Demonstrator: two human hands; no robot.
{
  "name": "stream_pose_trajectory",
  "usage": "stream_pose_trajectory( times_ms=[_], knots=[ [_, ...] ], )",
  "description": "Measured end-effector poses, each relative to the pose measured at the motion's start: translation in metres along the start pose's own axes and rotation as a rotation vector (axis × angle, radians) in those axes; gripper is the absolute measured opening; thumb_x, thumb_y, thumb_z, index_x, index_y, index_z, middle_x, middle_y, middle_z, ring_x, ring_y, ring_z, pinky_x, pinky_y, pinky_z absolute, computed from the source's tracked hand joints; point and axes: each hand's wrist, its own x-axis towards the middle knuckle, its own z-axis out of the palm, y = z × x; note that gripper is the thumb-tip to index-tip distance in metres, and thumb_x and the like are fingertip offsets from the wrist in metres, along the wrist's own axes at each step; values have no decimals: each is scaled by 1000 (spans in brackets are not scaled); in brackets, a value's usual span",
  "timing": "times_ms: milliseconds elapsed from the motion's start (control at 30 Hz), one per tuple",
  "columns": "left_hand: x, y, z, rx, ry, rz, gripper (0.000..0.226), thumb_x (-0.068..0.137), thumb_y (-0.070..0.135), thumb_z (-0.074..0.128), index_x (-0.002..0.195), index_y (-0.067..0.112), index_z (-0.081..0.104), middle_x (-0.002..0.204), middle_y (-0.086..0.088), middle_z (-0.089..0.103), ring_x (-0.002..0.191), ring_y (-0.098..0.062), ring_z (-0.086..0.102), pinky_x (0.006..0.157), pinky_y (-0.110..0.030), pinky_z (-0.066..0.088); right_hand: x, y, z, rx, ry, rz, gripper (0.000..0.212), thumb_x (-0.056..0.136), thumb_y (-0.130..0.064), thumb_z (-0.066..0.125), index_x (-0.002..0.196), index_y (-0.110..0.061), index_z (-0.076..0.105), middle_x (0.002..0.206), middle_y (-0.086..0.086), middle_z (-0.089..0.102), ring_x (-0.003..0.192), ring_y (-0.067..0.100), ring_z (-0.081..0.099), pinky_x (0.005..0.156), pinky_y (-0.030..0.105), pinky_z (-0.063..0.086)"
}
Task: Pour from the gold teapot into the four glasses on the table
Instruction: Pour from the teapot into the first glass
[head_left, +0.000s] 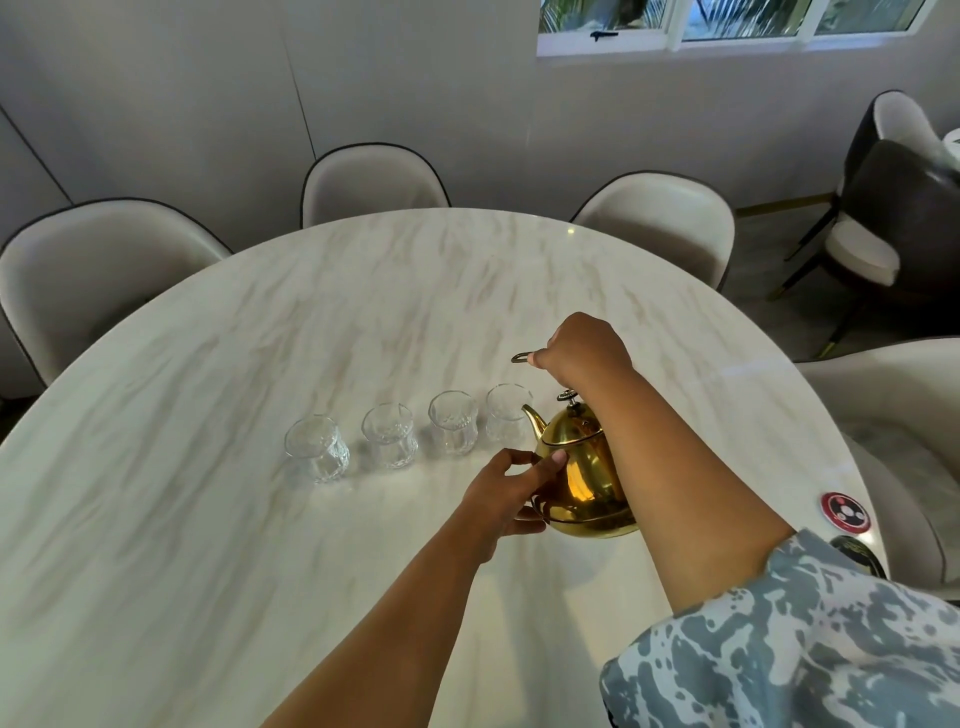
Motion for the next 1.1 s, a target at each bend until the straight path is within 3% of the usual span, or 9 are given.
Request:
stream_pose_trajectory(
  times_ms=[167,367,600,733,1100],
  knots=[
    [-1,1,0,8,4,8,63,76,55,73,125,22,53,123,-12,67,101,-29,70,86,-41,60,1,0,0,-7,11,13,29,86,-32,70,72,-9,57,60,1,52,52,16,51,46,21,32],
    [-2,3,-1,6,12,12,64,75,56,73,126,22,54,122,-13,68,104,-30,69,89,-43,59,2,-3,-3,-24,18,22,37,85,-29,70,61,-12,48,61,2,51,52,15,47,46,21,31],
    [-3,3,-1,5,13,14,65,75,57,73,126,21,55,122,-13,68,106,-31,69,91,-45,58,-1,-8,-6,-52,-9,19,39,85,-33,71,64,-11,46,61,2,48,59,18,51,57,27,40],
    [-3,3,0,14,12,18,65,76,57,72,126,21,54,122,-13,68,104,-30,69,90,-44,59,-3,-10,-7,-63,-14,14,30,85,-33,71,81,-9,54,62,2,47,76,24,56,67,29,44],
    [-3,5,-3,34,7,32,65,75,59,72,125,21,55,117,-11,69,101,-28,70,86,-41,60,-2,-16,-10,-83,-32,24,32,83,-34,72,87,-8,53,66,3,48,80,26,56,70,31,45]
  ],
)
